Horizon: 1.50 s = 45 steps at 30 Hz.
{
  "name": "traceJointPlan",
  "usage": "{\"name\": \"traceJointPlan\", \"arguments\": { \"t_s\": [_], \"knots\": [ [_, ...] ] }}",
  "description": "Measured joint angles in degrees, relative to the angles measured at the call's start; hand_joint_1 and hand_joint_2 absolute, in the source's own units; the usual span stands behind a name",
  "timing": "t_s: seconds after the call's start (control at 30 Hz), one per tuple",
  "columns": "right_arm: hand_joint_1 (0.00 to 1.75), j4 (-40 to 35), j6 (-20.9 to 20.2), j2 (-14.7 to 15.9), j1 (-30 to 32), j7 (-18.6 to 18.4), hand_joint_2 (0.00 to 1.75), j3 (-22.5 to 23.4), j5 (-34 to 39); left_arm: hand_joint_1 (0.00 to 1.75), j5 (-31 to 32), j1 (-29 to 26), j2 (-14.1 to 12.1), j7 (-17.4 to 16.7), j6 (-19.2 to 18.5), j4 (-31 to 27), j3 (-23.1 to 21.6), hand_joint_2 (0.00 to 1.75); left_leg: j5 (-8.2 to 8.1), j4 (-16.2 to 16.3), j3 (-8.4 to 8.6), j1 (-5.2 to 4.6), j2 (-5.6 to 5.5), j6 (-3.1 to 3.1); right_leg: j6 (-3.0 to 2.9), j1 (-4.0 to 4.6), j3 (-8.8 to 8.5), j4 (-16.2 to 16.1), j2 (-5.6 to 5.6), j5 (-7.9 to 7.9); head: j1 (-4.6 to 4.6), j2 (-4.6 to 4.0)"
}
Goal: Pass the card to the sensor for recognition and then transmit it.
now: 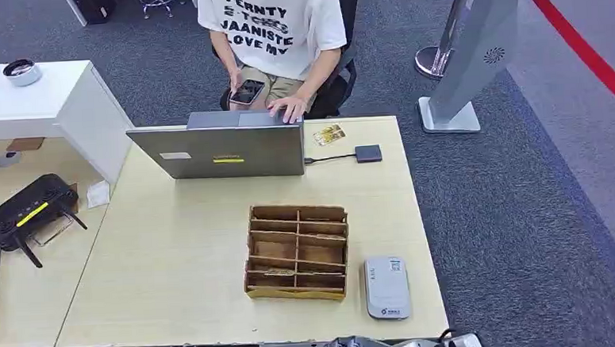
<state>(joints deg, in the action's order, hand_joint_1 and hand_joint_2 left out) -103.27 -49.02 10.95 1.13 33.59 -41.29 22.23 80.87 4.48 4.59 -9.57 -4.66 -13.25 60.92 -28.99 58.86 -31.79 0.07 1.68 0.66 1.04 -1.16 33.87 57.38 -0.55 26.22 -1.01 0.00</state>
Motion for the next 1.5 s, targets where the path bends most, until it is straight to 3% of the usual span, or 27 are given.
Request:
{"name": "traceJointPlan", "arguments": {
  "t_s": [0.17, 0.33, 0.47, 0.8, 1.03, 1.07, 1.1, 1.5],
  "knots": [
    [1.75, 0.8, -0.3, 0.0, 0.3, -0.8, 0.0, 0.1, -0.4, 0.0, -0.1, 0.0, 0.0, 0.0, 0.0, 0.0, 0.0, 0.0, 0.0, 0.0, 0.0, 0.0, 0.0, 0.0, 0.0, 0.0, 0.0, 0.0, 0.0, 0.0, 0.0, 0.0],
    [1.75, 0.8, -1.6, 0.0, 0.0, 4.7, 0.0, -0.2, -8.0, 0.0, 0.0, 0.0, 0.0, 0.0, 0.0, 0.0, 0.0, 0.0, 0.0, 0.0, 0.0, 0.0, 0.0, 0.0, 0.0, 0.0, 0.0, 0.0, 0.0, 0.0, 0.0, 0.0],
    [1.75, 0.2, -2.2, 0.0, -0.3, 6.2, 0.0, -0.7, -9.2, 0.0, 0.2, 0.0, 0.0, 0.0, 0.0, 0.0, 0.0, 0.0, 0.0, 0.0, 0.0, 0.0, 0.0, 0.0, 0.0, 0.0, 0.0, 0.0, 0.0, 0.0, 0.0, 0.0],
    [1.75, -2.4, -3.1, 0.4, -1.8, 6.3, 0.0, -1.2, -12.0, 0.0, 0.6, 0.0, -0.1, 0.0, 0.0, 0.0, 0.0, 0.0, 0.0, 0.0, 0.01, 0.0, 0.0, 0.0, 0.0, 0.0, 0.0, 0.0, 0.0, 0.0, 0.02, 0.0],
    [1.75, -1.4, 2.0, 0.4, -0.9, 3.2, 0.0, -1.2, -7.5, 0.0, 0.2, 0.0, 0.0, 0.0, 0.0, 0.0, 0.0, 0.0, 0.0, 0.0, -0.01, 0.0, 0.0, 0.0, 0.01, 0.0, 0.01, 0.0, 0.0, 0.01, 0.0, 0.0],
    [1.03, -1.2, 2.7, 0.4, -0.8, 2.6, 0.0, -1.2, -7.2, 0.0, 0.1, 0.0, 0.0, 0.0, 0.0, 0.0, 0.0, 0.0, -0.01, 0.0, -0.01, 0.0, 0.0, 0.0, 0.01, 0.0, 0.01, 0.0, 0.0, 0.01, 0.02, 0.0],
    [0.0, -0.9, 3.4, 0.4, -0.7, 1.9, 0.0, -1.2, -6.8, 0.0, 0.0, 0.0, 0.0, 0.0, 0.0, 0.0, 0.0, 0.0, 0.0, 0.0, -0.01, 0.0, 0.0, 0.0, 0.01, 0.0, 0.01, 0.0, 0.0, 0.01, 0.0, 0.0],
    [0.0, 2.3, 7.1, 0.4, 0.9, -5.3, 0.0, -0.2, 2.2, 0.0, -0.7, 0.0, 0.1, -0.3, 0.2, 0.0, 0.1, 0.0, 0.0, 0.0, -0.01, 0.0, 0.0, 0.0, 0.01, 0.0, 0.01, 0.0, 0.0, 0.01, 0.0, 0.0]
  ]
}}
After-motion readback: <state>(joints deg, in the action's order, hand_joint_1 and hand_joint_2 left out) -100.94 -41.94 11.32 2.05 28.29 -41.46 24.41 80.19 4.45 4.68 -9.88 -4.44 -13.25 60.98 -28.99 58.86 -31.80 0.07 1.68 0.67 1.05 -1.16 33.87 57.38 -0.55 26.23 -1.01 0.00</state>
